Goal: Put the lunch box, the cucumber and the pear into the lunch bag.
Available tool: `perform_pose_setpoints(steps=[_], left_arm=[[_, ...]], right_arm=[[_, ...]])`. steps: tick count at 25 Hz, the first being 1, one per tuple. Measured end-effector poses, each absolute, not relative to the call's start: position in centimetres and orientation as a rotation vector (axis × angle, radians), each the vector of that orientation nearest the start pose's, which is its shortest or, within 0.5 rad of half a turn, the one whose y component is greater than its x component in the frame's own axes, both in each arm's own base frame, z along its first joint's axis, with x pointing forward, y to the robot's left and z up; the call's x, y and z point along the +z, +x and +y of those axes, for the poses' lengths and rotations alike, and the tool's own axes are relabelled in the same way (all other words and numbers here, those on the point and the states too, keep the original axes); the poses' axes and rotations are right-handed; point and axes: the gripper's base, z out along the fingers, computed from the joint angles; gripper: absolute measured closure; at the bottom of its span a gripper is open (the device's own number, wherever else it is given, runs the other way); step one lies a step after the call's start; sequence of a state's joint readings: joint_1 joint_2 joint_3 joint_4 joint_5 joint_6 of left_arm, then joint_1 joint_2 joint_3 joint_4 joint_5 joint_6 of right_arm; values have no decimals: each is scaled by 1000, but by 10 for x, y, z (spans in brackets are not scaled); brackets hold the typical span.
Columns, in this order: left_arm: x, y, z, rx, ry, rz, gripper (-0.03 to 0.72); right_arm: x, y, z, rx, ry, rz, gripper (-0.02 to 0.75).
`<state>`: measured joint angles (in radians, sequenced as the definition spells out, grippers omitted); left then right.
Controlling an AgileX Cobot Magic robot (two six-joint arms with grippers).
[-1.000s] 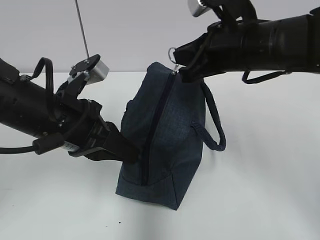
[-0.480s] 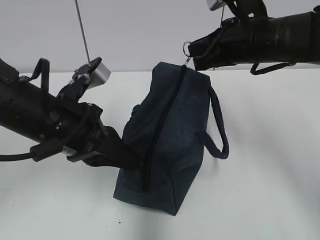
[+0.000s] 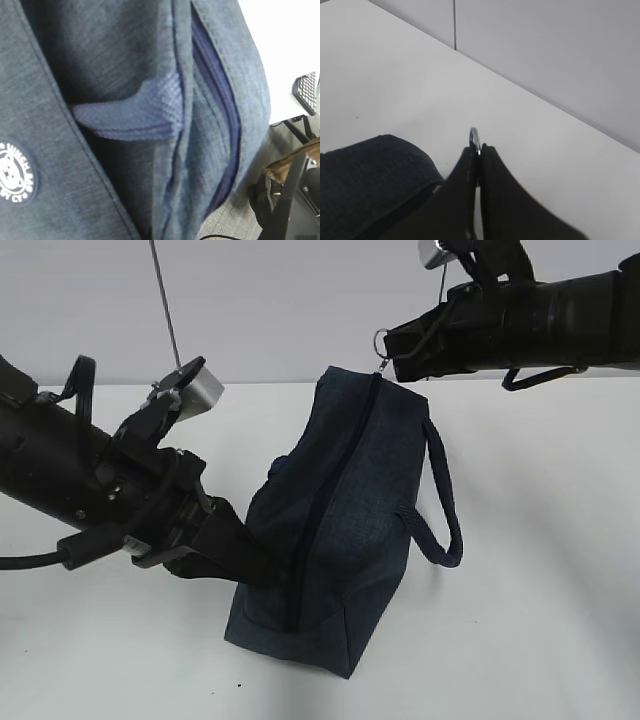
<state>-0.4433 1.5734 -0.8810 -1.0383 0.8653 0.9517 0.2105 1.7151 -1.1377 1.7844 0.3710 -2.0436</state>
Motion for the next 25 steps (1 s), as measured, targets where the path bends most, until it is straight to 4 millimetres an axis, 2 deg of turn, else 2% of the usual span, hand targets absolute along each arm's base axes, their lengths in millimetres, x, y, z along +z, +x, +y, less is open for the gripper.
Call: perform_pose_setpoints(steps=[10, 13, 15, 20, 22, 25], left_arm=[[220, 231, -177, -1116, 945, 2482, 697], [223, 233, -179, -1119, 947, 2472, 669], [226, 234, -180, -1127, 963, 2461, 607], [234, 234, -182, -1165, 1007, 2448, 351], [234, 232, -182, -1176, 1011, 2457, 292], [239, 236, -182, -1177, 997, 2450, 259]], right_arm=[[252, 384, 114, 314, -683, 1874, 732], [252, 385, 113, 312, -681, 1873, 732], [253, 385, 113, 314, -676, 1872, 732], [253, 386, 112, 318, -666, 1874, 732], [254, 386, 112, 318, -666, 1872, 732], [254, 386, 112, 317, -665, 1870, 732]])
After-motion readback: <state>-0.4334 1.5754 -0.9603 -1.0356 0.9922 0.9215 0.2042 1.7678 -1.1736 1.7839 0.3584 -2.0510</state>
